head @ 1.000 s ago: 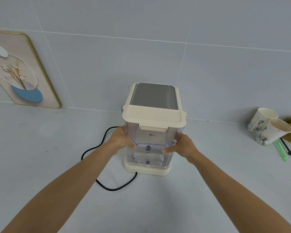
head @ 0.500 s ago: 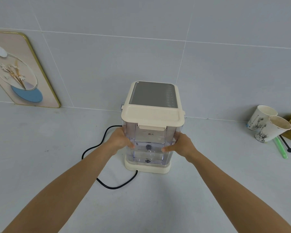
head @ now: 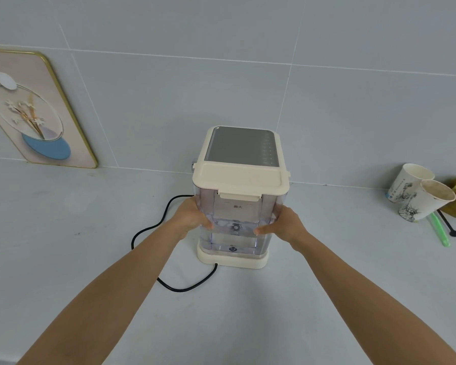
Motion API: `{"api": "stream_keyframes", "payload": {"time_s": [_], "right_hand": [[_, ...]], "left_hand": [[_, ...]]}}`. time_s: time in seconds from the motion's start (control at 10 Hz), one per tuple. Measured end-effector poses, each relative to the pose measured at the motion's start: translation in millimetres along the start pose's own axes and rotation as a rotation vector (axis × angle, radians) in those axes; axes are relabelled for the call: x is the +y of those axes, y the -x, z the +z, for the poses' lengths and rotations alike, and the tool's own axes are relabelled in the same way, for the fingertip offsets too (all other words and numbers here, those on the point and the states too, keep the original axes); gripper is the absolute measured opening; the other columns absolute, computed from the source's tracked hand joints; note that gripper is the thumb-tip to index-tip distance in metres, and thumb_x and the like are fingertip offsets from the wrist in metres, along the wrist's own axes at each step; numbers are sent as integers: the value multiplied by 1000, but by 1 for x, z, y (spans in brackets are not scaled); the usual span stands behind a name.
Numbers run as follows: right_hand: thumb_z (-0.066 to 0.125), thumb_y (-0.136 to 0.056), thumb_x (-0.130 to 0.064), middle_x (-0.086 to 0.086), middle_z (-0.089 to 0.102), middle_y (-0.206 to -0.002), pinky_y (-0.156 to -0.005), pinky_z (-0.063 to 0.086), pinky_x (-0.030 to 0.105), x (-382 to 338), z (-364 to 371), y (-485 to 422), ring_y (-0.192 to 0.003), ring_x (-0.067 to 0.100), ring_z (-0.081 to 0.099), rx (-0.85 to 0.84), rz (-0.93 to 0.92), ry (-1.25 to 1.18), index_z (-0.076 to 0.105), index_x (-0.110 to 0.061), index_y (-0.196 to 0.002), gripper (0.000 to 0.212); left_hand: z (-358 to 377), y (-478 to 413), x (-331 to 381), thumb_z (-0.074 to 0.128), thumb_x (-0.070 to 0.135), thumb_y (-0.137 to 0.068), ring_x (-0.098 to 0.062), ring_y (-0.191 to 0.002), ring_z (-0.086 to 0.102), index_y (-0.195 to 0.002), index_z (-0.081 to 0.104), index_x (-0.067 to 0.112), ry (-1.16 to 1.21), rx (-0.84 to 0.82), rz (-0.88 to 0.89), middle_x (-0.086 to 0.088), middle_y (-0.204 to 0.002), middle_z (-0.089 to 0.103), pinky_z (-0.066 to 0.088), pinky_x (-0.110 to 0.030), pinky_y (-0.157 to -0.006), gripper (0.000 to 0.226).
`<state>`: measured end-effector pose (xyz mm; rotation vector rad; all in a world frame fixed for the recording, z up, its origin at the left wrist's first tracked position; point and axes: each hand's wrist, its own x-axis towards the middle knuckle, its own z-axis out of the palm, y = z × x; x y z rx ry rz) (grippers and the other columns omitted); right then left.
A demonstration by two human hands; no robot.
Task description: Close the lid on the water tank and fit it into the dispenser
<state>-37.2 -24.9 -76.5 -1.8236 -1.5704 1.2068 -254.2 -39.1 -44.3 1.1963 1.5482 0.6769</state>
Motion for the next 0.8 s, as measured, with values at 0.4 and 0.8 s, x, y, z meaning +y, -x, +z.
{"api": "stream_keyframes", "payload": {"time_s": [0.4,0.8], "right_hand": [[74,-73,-20,6,13,-158,-111,29,39,-19,-2,35,-143,27,22,-7,-120,-85,-32,-16,-139,124],[46,-87,-44,-3,-27,-154,-120,-2,32,-71,-40,67,-143,8,-19,206,-509,89,-28,-17,-139,95]], "left_hand": [[8,15,-6,76,19,-74,-21,-140,26,-147,7,6,5,73,17,-7,-155,21,26,-34,-113,101],[1,56,61,59,48,-80,-14,-144,-18,-144,-19,11,-358,427,481,-2,-156,-21,-5,-39,-118,107]]}}
